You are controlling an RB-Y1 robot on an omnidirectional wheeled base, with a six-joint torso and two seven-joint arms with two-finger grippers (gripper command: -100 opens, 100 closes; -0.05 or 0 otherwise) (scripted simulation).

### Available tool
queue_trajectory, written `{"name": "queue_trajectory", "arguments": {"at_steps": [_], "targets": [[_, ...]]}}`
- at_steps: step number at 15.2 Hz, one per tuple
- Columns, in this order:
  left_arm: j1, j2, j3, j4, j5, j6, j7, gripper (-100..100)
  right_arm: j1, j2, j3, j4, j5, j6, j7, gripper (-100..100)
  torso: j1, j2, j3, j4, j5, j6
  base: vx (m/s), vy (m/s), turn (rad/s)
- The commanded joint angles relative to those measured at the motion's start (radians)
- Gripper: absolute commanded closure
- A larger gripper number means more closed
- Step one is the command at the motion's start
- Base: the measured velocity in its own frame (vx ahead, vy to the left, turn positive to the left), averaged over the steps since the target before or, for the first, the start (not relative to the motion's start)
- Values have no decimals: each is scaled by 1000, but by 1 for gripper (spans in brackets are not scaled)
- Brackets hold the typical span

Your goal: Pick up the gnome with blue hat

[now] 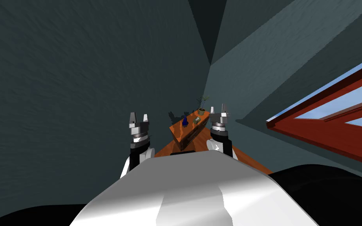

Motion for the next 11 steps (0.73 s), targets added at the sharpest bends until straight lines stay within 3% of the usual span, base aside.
{"name": "queue_trajectory", "arguments": {"at_steps": [1,6,11], "targets": [[0,0,0,0,0,0,0,0,-6,-43,1,13,-7,0,-8,-100,0,0,0,0,0,0,0,-1,30],[0,0,0,0,0,0,0,0,-32,-134,4,65,-36,2,-42,-100,-1,0,0,0,0,0,0,-9,64],[0,0,0,0,0,0,0,0,-91,-228,11,178,-104,5,-120,-100,-2,-1,0,0,-1,0,0,-19,104]]}}
